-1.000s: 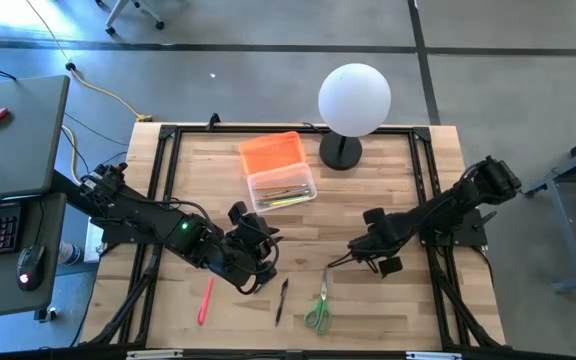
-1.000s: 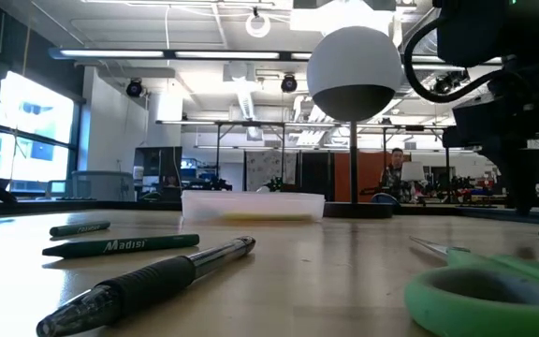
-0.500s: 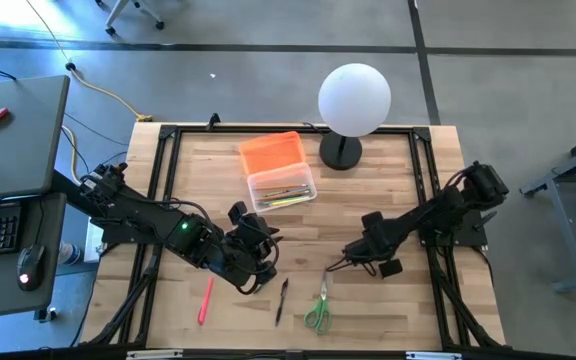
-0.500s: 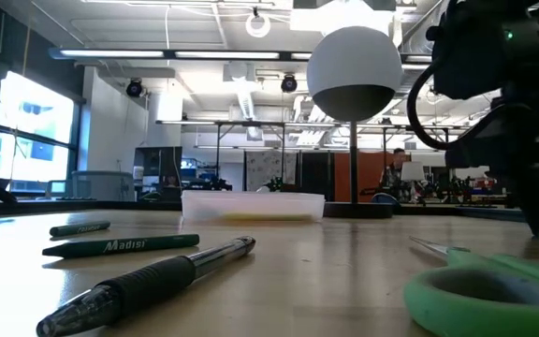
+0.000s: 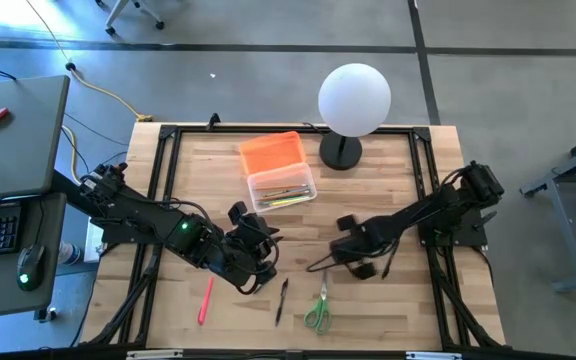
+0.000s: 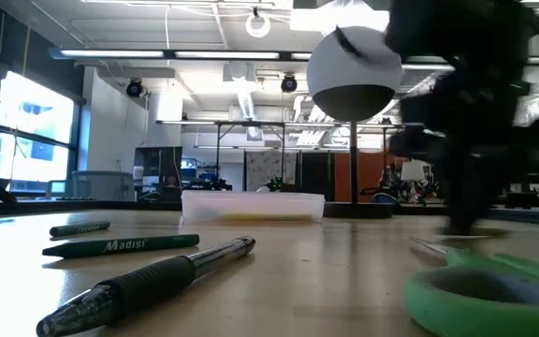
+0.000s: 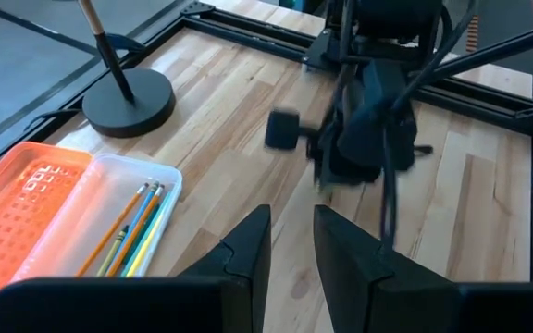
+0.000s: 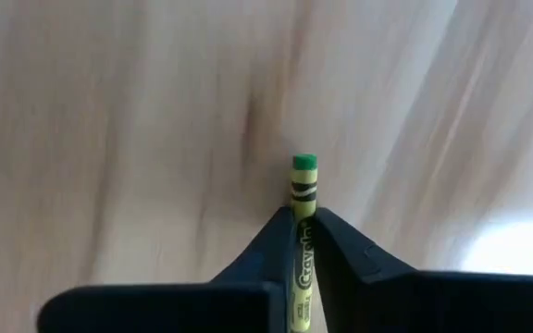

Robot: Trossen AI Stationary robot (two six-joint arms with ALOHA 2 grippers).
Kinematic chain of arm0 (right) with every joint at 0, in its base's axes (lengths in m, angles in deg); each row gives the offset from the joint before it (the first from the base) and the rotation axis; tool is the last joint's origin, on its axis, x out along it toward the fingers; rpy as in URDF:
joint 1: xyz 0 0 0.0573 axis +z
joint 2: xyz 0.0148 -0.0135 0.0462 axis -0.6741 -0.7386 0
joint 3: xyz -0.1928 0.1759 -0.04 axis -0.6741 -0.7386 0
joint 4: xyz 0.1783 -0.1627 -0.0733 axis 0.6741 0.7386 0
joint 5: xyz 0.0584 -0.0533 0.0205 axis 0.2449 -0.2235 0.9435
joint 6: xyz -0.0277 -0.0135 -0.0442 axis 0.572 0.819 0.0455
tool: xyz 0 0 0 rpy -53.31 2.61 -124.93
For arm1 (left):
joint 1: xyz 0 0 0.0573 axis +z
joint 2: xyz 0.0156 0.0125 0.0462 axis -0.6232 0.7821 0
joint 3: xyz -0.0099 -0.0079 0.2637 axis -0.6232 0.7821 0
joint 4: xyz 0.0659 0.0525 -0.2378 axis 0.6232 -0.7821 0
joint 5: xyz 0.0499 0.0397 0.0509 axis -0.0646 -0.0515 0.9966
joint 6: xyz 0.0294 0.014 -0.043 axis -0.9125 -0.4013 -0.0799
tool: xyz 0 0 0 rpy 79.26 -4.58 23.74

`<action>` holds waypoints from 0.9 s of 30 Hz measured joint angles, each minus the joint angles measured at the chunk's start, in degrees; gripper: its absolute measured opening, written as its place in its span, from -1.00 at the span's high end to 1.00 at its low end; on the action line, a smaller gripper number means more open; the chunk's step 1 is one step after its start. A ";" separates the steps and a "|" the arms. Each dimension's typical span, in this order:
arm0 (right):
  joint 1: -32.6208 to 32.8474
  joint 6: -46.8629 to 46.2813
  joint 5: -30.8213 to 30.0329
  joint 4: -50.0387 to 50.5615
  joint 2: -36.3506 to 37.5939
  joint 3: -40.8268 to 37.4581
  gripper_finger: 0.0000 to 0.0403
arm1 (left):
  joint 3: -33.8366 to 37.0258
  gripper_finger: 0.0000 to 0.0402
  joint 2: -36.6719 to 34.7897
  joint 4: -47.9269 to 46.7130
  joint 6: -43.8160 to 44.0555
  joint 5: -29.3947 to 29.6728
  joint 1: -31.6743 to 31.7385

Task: Pick & place school supplies into a supply box
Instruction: Put the green crayon into the transparent supply box

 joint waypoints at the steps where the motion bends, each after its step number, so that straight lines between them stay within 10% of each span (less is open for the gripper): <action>1: -0.49 0.11 0.66 -4.31 -0.02 0.28 0.95 | 0.00 0.42 -0.01 0.02 0.01 0.00 0.01; 15: -5.98 8.48 -2.20 -11.42 -0.02 2.91 0.98 | 0.01 0.42 0.01 0.22 0.18 -1.42 0.01; 27: -15.05 28.04 -19.85 -16.99 -1.74 17.92 0.99 | -0.22 0.42 -0.19 0.96 0.21 -0.64 0.01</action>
